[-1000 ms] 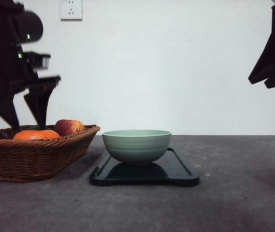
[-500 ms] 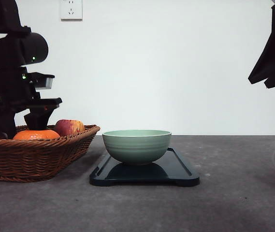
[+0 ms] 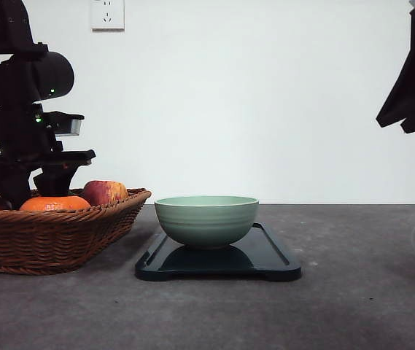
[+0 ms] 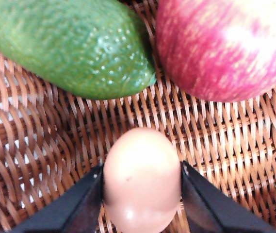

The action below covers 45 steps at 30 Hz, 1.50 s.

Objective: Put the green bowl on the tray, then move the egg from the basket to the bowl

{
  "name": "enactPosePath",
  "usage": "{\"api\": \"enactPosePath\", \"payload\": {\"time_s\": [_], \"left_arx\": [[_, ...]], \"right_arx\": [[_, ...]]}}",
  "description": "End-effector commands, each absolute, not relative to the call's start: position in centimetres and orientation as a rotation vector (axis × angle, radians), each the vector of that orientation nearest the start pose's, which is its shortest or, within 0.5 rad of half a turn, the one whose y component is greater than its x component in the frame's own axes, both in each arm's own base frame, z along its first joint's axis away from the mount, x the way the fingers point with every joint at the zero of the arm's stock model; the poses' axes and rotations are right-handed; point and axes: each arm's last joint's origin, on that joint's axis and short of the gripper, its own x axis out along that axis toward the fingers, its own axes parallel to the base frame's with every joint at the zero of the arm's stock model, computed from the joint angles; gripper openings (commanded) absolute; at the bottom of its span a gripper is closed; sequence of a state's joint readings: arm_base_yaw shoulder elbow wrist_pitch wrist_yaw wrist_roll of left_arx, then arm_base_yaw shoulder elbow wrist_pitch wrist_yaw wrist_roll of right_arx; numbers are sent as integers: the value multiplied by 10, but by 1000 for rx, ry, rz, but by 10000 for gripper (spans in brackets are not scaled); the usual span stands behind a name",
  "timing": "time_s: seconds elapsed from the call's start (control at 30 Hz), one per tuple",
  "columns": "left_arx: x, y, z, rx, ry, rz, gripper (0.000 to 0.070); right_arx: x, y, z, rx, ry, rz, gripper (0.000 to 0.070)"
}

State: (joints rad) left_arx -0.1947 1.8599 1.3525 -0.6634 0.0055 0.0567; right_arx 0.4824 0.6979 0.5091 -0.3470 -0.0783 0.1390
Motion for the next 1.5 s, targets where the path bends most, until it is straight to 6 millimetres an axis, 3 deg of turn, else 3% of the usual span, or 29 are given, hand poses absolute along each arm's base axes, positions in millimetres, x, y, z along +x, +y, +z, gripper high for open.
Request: {"api": "enactPosePath", "payload": {"time_s": [0.0, 0.3, 0.7, 0.93, 1.27, 1.47], "left_arx": [[374, -75, 201, 163, 1166, -213, 211], [374, -75, 225, 149, 1192, -203, 211], [376, -90, 300, 142, 1154, -255, 212], [374, -127, 334, 90, 996, -478, 212], [359, -196, 342, 159, 826, -649, 211], [354, -225, 335, 204, 785, -689, 211]], "right_arx": [[135, 74, 237, 33, 563, 510, 212], [135, 74, 237, 33, 562, 510, 212], [135, 74, 237, 33, 562, 510, 212], [135, 74, 237, 33, 563, 510, 212], [136, 74, 238, 34, 555, 508, 212], [136, 75, 239, 37, 542, 510, 212]]}}
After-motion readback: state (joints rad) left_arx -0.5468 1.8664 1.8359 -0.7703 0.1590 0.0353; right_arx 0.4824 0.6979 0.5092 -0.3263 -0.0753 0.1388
